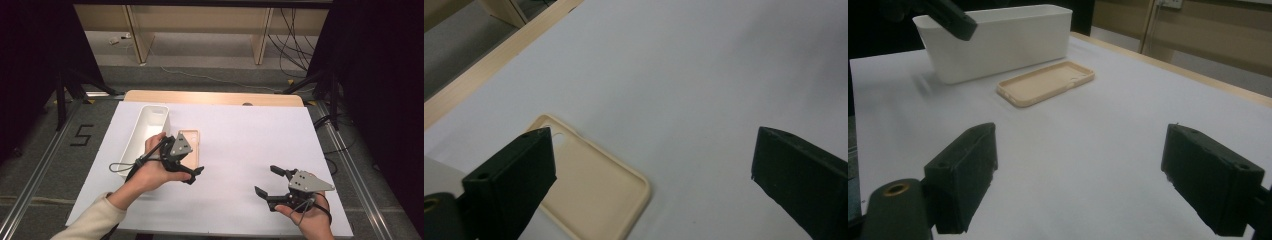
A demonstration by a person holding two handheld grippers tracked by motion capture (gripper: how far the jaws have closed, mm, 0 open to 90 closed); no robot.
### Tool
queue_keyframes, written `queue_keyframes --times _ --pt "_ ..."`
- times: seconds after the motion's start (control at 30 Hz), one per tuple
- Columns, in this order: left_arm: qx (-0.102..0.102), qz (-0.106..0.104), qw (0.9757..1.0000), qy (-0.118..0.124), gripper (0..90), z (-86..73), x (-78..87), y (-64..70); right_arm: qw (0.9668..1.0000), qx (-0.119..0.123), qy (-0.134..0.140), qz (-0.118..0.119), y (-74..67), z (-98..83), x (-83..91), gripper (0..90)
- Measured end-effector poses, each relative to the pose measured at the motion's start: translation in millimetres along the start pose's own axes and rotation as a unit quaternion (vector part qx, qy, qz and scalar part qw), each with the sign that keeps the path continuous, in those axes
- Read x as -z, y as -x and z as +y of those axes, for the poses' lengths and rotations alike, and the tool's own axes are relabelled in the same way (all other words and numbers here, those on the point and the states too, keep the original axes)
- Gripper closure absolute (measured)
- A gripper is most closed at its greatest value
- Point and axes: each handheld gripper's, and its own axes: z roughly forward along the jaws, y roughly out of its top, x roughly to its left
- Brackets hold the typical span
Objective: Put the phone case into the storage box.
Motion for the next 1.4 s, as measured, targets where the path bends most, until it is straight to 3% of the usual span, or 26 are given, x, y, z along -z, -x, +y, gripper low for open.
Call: queue_keyframes --times 0.03,0.13,0.17,0.23,0.33,0.4,0.43,0.47,0.63,0.7,0.83,0.93,1.07,1.17,1.33,1.37,1.4 --pt "-0.003 0.001 1.0000 -0.006 5.2 2.7 -2.6 -3.0 1.0000 0.000 0.000 0.000 -0.1 0.1 0.0 16.1" --pt "0.020 0.002 0.9996 -0.020 8.4 7.8 -11.3 -3.0 1.0000 0.000 0.001 0.001 0.1 -0.1 0.0 16.1" --pt "0.052 0.000 0.9983 -0.028 9.2 8.1 -14.6 2.6 1.0000 0.000 0.001 0.001 0.2 -0.2 0.1 16.1" --pt "0.020 -0.010 0.9978 -0.063 11.2 10.6 -20.0 1.7 1.0000 0.000 0.002 -0.001 0.5 -0.2 0.3 16.1" --pt "-0.026 -0.038 0.9935 -0.104 15.7 13.1 -28.9 0.8 1.0000 0.001 0.002 0.000 0.2 0.1 0.7 16.2" --pt "-0.059 -0.043 0.9908 -0.114 17.4 14.4 -34.5 0.6 1.0000 0.002 0.003 0.000 0.5 0.2 0.4 16.2" --pt "-0.073 -0.038 0.9906 -0.109 18.8 14.4 -38.0 1.3 1.0000 0.002 0.003 0.000 0.4 0.2 0.2 16.2" --pt "-0.091 -0.040 0.9880 -0.118 20.2 15.2 -40.1 1.3 1.0000 0.002 0.003 0.001 0.4 0.2 0.1 16.2" --pt "-0.127 -0.055 0.9803 -0.141 23.7 17.1 -48.5 0.8 1.0000 0.002 0.003 0.001 0.4 0.1 0.2 16.3" --pt "-0.149 -0.061 0.9745 -0.157 25.1 16.0 -52.2 1.4 1.0000 0.002 0.003 0.001 0.5 0.0 0.2 16.3" --pt "-0.167 -0.071 0.9665 -0.182 25.5 11.8 -60.1 3.0 1.0000 0.001 0.003 0.003 0.2 0.0 0.1 16.3" --pt "-0.166 -0.073 0.9648 -0.191 24.0 8.4 -65.1 3.4 1.0000 0.000 0.002 0.003 -0.1 0.2 0.2 16.3" --pt "-0.175 -0.077 0.9605 -0.203 24.0 5.7 -70.1 1.9 1.0000 0.003 0.002 0.004 -0.1 0.1 -0.4 16.3" --pt "-0.187 -0.077 0.9553 -0.216 24.0 3.0 -73.5 1.8 1.0000 0.001 0.001 0.003 -0.4 0.4 -0.3 16.3" --pt "-0.199 -0.078 0.9500 -0.227 23.9 0.1 -78.7 3.9 1.0000 0.001 -0.007 0.002 -0.8 1.0 1.3 16.4" --pt "-0.202 -0.079 0.9488 -0.230 23.9 -0.5 -79.9 4.4 1.0000 0.001 0.006 0.003 -0.9 0.3 -0.9 16.4" --pt "-0.206 -0.080 0.9468 -0.234 24.0 -1.1 -81.0 4.9 1.0000 0.002 -0.007 0.002 -0.7 1.1 1.3 16.4"
